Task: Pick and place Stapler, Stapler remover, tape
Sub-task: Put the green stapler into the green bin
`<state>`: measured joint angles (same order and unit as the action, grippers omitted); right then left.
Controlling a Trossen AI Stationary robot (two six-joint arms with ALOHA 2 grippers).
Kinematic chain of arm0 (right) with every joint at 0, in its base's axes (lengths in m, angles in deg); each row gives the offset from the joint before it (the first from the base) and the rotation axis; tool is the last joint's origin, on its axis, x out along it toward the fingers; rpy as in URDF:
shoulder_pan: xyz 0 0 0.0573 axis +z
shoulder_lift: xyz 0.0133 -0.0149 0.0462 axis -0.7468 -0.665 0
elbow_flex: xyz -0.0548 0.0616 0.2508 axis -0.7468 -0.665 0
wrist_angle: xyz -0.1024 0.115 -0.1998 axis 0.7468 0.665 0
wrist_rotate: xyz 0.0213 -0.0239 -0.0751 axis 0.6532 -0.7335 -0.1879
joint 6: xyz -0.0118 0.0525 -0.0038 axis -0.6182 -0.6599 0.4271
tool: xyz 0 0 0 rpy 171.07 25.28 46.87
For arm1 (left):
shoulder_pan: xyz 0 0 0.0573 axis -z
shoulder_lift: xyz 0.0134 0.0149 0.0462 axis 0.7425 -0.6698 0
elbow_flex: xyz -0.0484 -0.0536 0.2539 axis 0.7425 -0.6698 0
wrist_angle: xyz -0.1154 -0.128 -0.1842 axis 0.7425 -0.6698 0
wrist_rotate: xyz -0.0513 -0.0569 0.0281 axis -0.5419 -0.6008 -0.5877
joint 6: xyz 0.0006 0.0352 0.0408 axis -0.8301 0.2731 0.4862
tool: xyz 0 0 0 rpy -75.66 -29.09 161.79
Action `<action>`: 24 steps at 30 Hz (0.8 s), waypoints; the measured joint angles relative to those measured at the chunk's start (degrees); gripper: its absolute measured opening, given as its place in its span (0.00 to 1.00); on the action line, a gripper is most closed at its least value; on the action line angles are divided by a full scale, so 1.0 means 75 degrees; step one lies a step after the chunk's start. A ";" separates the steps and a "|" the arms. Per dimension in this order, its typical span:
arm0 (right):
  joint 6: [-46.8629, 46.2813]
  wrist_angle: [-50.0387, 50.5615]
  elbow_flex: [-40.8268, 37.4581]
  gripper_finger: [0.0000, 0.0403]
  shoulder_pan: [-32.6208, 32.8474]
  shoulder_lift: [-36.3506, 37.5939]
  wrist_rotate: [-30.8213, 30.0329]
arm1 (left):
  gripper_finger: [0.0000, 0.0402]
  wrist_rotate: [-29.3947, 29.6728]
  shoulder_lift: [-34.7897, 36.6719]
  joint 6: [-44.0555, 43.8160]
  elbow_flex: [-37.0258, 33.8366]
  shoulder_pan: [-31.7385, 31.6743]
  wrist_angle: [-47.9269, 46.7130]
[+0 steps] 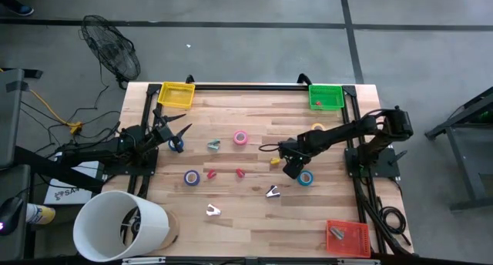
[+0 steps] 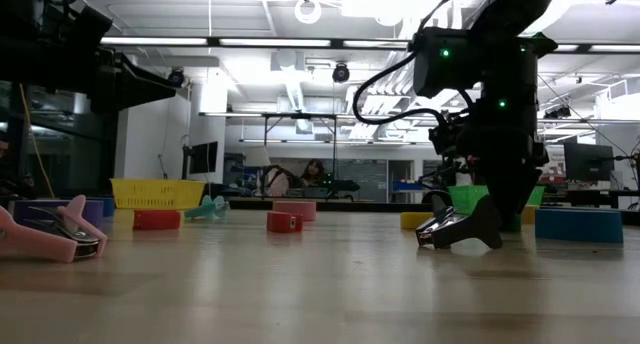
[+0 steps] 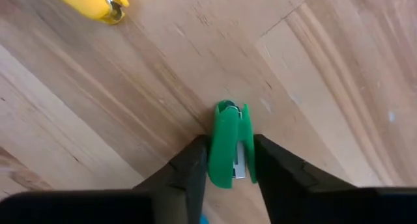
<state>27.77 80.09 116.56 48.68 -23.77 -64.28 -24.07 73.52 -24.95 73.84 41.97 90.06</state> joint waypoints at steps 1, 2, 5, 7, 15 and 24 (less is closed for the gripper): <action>-0.0066 0.0001 -0.0009 0.24 0.0000 0.0025 0.0000 | 0.48 0.0000 -0.0002 0.0000 0.0000 0.0000 0.0000; -0.0127 0.0002 -0.0016 0.22 0.0000 0.0071 0.0003 | 0.48 0.0000 0.0000 0.0000 -0.0001 -0.0001 0.0000; -0.0280 0.0008 -0.0047 0.16 0.0003 0.0369 0.0003 | 0.48 0.0000 0.0000 0.0000 0.0000 -0.0003 0.0000; -0.0321 0.0151 -0.0083 0.13 0.0004 0.0625 0.0116 | 0.48 0.0000 -0.0001 0.0000 -0.0001 -0.0002 0.0000; -0.0682 0.0431 -0.0067 0.16 -0.0422 0.1820 -0.0608 | 0.48 0.0003 0.0000 0.0000 -0.0001 -0.0002 0.0000; -0.0956 0.0499 -0.0039 0.13 -0.1954 0.2797 -0.2349 | 0.48 0.0002 0.0000 0.0000 -0.0001 -0.0001 0.0000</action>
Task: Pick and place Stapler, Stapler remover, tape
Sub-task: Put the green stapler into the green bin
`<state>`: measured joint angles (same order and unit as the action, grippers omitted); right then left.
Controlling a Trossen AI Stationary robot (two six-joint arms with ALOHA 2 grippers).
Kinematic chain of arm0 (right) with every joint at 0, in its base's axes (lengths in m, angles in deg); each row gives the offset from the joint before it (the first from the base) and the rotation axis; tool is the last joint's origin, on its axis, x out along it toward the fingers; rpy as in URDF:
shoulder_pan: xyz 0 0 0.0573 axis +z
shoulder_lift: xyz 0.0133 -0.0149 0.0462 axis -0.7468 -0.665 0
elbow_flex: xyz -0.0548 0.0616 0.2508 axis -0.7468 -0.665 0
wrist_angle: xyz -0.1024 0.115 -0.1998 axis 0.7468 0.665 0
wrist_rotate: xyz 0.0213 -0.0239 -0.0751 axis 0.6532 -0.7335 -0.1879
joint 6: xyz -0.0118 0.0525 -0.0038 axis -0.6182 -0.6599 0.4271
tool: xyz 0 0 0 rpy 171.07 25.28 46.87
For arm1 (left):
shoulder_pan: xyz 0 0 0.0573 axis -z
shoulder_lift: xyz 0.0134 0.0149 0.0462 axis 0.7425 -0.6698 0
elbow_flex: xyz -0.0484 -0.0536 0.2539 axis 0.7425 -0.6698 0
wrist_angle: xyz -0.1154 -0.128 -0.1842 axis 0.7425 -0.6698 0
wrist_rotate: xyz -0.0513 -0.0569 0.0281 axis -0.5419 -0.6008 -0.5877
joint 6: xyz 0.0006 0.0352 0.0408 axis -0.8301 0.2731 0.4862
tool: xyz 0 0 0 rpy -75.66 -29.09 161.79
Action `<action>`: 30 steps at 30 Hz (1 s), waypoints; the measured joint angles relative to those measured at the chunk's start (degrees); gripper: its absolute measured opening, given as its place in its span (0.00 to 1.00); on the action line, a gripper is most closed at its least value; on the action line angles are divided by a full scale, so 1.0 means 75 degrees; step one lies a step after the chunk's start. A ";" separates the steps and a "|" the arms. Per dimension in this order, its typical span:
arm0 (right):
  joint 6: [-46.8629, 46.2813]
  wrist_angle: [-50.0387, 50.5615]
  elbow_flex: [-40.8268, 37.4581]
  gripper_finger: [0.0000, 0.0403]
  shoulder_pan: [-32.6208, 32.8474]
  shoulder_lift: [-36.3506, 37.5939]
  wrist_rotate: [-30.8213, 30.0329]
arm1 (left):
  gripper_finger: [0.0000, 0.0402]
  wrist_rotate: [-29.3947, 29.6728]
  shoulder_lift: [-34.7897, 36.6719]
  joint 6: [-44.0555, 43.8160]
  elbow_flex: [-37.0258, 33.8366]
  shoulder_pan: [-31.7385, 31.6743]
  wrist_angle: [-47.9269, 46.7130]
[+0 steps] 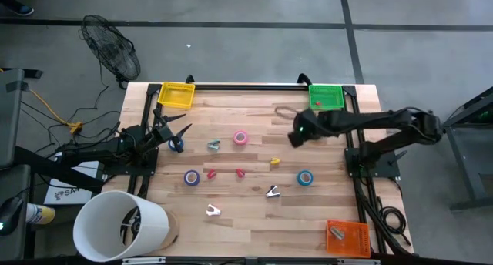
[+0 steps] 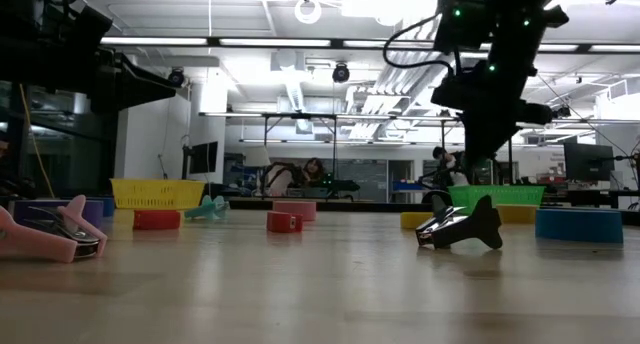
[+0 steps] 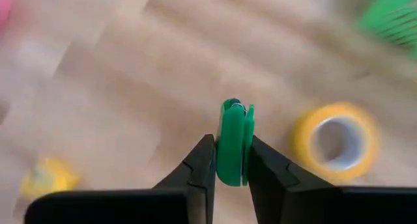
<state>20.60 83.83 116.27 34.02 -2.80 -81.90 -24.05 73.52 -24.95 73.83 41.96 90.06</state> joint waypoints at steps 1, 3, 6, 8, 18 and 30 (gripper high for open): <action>-0.0032 -0.0004 0.0000 0.13 -0.0236 0.0051 -0.0175 | 0.48 0.0000 -0.0001 0.0000 0.0000 0.0001 0.0000; -0.0035 -0.0006 0.0001 0.15 -0.0748 0.0122 -0.0461 | 0.48 0.0001 0.0000 0.0000 -0.0002 0.0002 0.0000; 0.0075 -0.0032 0.0006 0.17 -0.1544 0.0141 -0.0833 | 0.48 -0.0001 0.0000 0.0000 0.0001 0.0001 0.0000; 0.0166 -0.0132 0.0006 0.17 -0.2035 0.0126 -0.0971 | 0.48 0.0001 0.0000 0.0000 -0.0002 0.0002 0.0000; 0.0724 -0.1519 0.0018 0.16 -0.3691 0.0083 -0.1174 | 0.48 0.0000 -0.0002 0.0000 -0.0002 0.0002 0.0000; 0.1179 -0.2092 0.0020 0.16 -0.4855 -0.0751 -0.0593 | 0.48 -0.0001 0.0000 0.0000 0.0000 -0.0001 0.0000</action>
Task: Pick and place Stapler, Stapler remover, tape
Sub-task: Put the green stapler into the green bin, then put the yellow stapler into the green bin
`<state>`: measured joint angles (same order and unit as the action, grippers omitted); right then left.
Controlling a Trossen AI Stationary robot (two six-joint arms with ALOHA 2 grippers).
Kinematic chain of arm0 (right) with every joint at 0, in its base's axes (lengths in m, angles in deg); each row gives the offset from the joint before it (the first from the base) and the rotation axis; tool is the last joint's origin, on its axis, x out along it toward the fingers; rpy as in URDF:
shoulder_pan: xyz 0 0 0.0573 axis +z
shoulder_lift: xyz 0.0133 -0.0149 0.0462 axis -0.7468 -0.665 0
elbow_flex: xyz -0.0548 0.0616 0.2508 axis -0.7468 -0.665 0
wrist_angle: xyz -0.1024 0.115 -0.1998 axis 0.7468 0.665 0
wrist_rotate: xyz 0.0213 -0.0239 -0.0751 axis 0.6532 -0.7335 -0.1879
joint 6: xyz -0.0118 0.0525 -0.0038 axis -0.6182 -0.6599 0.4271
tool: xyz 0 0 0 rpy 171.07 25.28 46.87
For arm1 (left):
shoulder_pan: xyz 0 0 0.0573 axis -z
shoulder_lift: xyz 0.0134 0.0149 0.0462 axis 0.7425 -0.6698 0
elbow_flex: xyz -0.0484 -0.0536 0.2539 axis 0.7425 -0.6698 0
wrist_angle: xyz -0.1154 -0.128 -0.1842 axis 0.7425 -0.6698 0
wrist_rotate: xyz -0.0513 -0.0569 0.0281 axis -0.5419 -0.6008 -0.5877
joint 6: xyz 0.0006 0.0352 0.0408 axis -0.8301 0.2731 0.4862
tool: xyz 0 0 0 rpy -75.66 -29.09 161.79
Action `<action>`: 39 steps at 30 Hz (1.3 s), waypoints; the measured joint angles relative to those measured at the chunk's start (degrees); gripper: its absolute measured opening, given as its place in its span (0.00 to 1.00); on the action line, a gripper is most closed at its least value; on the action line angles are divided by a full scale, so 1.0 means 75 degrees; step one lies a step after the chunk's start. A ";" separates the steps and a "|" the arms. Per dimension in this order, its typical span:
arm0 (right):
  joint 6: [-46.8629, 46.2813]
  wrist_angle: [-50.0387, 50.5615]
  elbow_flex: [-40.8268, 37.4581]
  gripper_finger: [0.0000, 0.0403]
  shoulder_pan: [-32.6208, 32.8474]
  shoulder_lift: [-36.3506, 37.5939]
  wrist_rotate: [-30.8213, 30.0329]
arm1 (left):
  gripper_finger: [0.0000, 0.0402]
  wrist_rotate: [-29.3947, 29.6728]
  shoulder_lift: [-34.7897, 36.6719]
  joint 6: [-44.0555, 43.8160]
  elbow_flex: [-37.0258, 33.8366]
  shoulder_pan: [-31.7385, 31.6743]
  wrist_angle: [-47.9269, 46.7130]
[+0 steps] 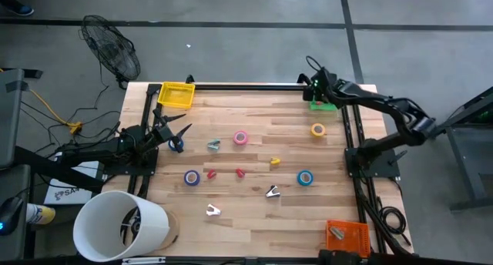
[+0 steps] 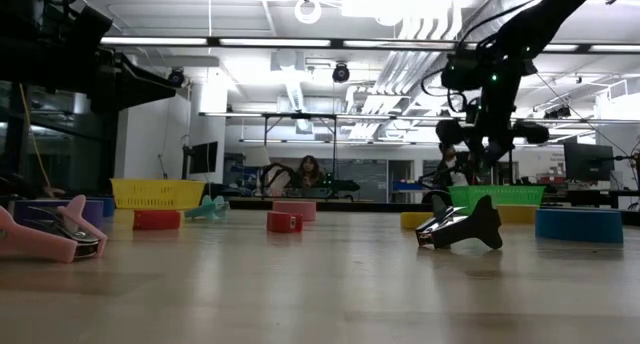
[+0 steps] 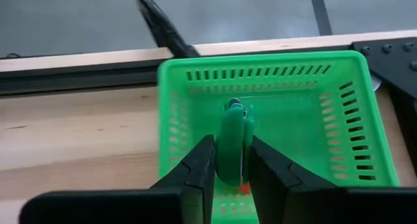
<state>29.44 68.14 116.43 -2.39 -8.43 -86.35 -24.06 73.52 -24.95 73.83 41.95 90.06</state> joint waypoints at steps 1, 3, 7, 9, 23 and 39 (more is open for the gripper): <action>0.0057 -0.0025 0.0000 0.16 -0.0077 -0.0060 0.0045 | 0.48 0.0000 -0.0002 0.0000 -0.0001 0.0002 0.0000; 0.0161 -0.0105 0.0002 0.16 -0.0232 -0.0156 0.0184 | 0.48 0.0000 -0.0002 0.0000 0.0000 0.0001 0.0000; 0.0380 -0.0256 0.0003 0.16 -0.0478 -0.0244 0.0444 | 0.48 0.0000 0.0000 0.0000 -0.0001 -0.0001 0.0000; 0.0508 -0.0293 0.0003 0.17 -0.0596 -0.0244 0.0685 | 0.48 0.0000 -0.0001 0.0000 0.0000 0.0002 0.0000; 0.1549 -0.0254 0.0006 0.31 -0.0943 -0.0244 0.1188 | 0.48 0.0000 -0.0001 0.0000 0.0000 0.0001 0.0000; 0.2711 0.0143 0.0852 0.59 -0.0692 -0.0244 0.2592 | 0.48 0.0003 0.0000 0.0000 0.0001 0.0000 0.0000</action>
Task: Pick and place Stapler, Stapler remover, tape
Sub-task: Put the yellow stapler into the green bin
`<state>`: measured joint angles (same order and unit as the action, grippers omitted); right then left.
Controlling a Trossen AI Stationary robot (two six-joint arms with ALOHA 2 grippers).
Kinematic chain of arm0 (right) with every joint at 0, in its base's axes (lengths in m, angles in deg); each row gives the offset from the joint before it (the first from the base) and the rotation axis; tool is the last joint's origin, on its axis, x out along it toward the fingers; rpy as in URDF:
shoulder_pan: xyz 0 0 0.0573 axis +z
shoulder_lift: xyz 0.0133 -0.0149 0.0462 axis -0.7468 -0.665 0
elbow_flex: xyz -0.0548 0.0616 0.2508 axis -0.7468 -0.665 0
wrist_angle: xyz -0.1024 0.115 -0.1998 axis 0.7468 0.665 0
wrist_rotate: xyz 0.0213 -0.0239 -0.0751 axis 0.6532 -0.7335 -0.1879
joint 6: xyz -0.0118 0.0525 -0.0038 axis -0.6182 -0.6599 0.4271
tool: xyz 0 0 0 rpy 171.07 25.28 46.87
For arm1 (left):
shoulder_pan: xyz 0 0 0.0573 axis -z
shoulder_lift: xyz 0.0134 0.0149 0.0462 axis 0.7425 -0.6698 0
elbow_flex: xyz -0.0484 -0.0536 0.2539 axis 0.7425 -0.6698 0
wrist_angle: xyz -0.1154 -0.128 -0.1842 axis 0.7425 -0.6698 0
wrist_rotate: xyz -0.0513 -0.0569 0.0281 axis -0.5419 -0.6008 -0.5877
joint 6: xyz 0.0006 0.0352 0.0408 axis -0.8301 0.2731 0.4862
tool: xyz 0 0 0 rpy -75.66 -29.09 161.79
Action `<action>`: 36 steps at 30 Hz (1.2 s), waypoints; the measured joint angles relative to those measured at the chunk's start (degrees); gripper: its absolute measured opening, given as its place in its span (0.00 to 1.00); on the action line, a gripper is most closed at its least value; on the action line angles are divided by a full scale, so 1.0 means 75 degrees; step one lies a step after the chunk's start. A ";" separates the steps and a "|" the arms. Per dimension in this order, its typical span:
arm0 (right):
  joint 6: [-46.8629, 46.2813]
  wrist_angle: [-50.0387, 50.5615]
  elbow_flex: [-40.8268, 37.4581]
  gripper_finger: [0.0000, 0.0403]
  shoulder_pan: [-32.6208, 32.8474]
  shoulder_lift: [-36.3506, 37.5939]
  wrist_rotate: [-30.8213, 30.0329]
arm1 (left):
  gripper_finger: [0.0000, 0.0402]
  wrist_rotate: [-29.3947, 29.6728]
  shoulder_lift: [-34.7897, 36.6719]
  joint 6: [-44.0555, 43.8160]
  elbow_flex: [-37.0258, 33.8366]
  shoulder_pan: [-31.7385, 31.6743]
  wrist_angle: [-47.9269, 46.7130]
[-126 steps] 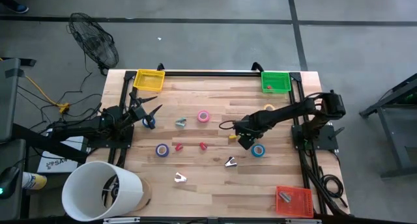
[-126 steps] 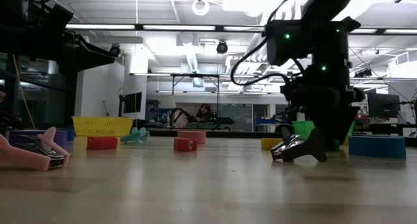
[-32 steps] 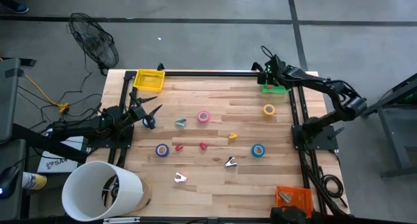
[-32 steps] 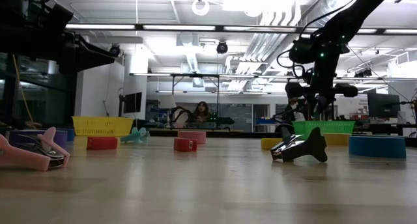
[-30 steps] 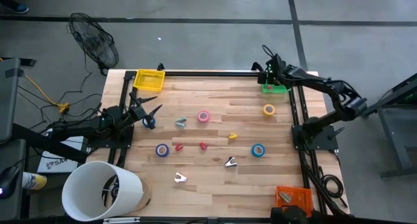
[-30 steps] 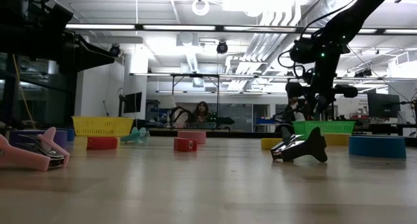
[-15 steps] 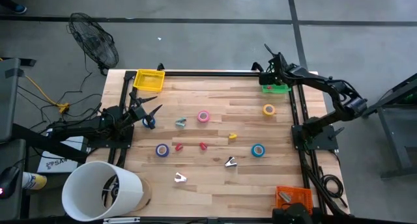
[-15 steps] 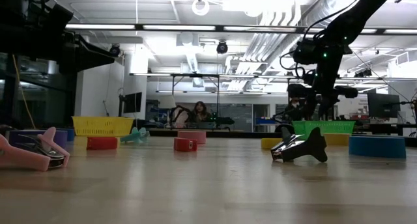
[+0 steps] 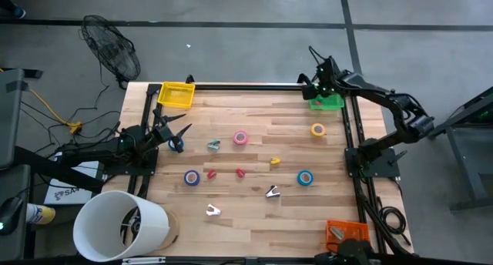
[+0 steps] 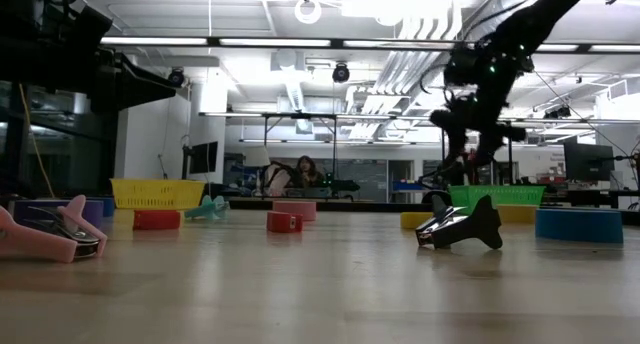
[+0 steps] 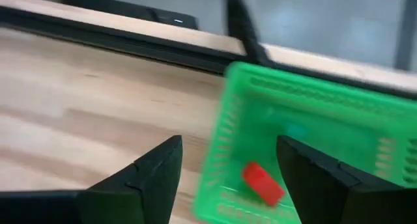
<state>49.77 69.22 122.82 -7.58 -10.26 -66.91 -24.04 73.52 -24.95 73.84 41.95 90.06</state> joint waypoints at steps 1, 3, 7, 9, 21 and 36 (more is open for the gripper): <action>0.0111 0.0065 0.0143 0.59 0.0100 0.0000 0.0058 | 0.48 -0.0001 0.0000 0.0000 -0.0002 -0.0001 0.0000; 0.0447 0.0253 0.0410 0.59 0.0343 0.0000 0.0263 | 0.48 -0.0003 0.0000 0.0000 0.0001 0.0001 0.0000; 0.1304 0.0442 0.0826 0.59 0.0917 0.0003 0.1122 | 0.48 -0.0003 0.0000 0.0000 -0.0002 0.0000 0.0000; 0.1743 0.0552 0.0983 0.59 0.1242 0.0003 0.1577 | 0.48 -0.0003 0.0000 0.0000 -0.0002 0.0002 0.0000; 0.3957 0.0842 0.1167 0.59 0.3371 0.0006 0.1753 | 0.48 -0.0003 0.0000 0.0000 -0.0001 0.0001 0.0000; 0.4641 -0.0112 0.0032 0.59 0.5545 -0.0064 0.0895 | 0.48 -0.0002 0.0000 0.0000 -0.0001 0.0000 0.0000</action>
<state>84.58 68.38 123.06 34.01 -10.75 -60.20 -24.06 73.52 -24.95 73.83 41.96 90.06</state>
